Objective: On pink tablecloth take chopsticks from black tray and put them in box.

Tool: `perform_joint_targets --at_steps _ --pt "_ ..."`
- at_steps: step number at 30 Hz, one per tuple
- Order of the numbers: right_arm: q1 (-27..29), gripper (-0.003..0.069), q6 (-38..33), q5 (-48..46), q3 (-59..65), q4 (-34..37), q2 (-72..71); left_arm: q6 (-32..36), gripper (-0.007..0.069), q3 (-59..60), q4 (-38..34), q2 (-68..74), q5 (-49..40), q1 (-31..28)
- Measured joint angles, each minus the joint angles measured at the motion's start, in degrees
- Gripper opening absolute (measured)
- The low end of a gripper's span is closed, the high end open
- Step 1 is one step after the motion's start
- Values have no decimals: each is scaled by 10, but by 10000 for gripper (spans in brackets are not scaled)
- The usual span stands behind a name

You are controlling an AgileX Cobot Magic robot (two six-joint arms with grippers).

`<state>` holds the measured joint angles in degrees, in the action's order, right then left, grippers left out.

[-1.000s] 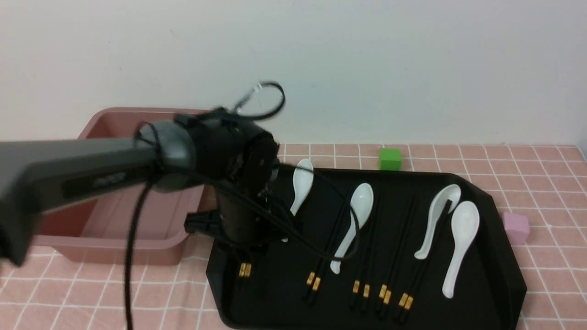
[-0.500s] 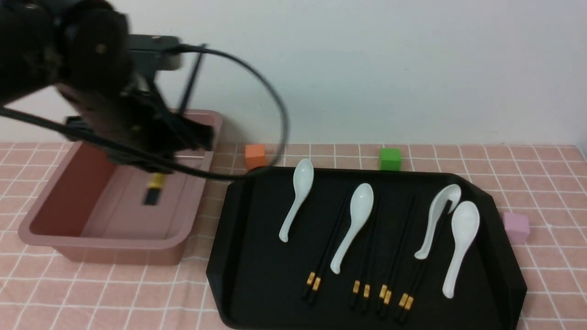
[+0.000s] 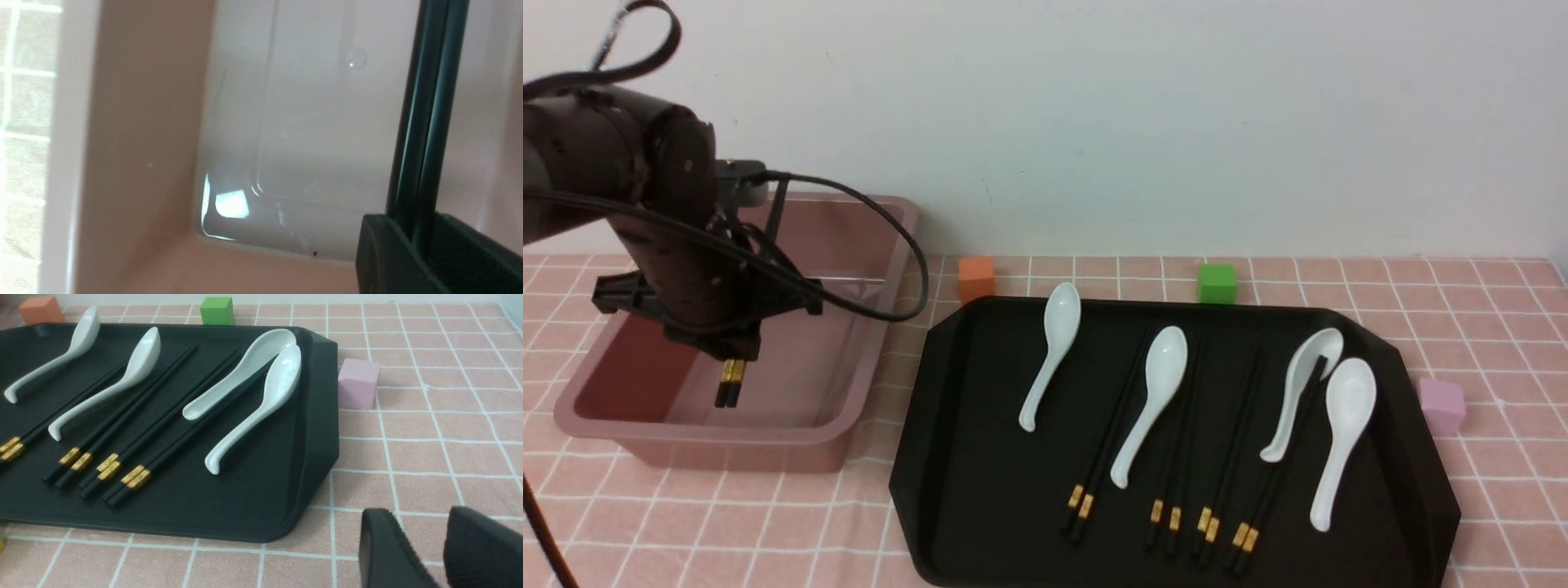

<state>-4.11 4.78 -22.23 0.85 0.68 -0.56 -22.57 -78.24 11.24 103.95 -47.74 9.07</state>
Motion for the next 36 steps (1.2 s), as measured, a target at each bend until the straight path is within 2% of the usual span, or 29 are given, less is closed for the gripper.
perform_joint_targets --at_steps 4,6,7,8,12,16,21,27,28,29,36 --pt "0 240 0 0 0 0 0 0 167 0 1 5 -5 0" --pt "0 240 0 0 0 0 0 0 231 0 3 1 -10 0" --pt "0 240 0 0 0 0 0 0 238 0 3 0 -11 0" --pt "0 240 0 0 0 0 0 -3 300 0 2 -11 -22 0" --pt "0 240 0 0 0 0 0 -10 404 0 -7 -68 -54 0" --pt "0 240 0 0 0 0 0 7 428 14 -39 -182 -61 0" --pt "0 240 0 0 0 0 0 15 338 76 -70 -358 -41 1" --pt "0 240 0 0 0 0 0 43 15 294 -121 -671 76 1" --pt "0 240 0 0 0 0 0 43 8 302 -121 -680 82 1" --pt "0 240 0 0 0 0 0 53 -13 376 -147 -757 136 1" --pt "0 240 0 0 0 0 0 58 -13 565 -224 -900 269 1"
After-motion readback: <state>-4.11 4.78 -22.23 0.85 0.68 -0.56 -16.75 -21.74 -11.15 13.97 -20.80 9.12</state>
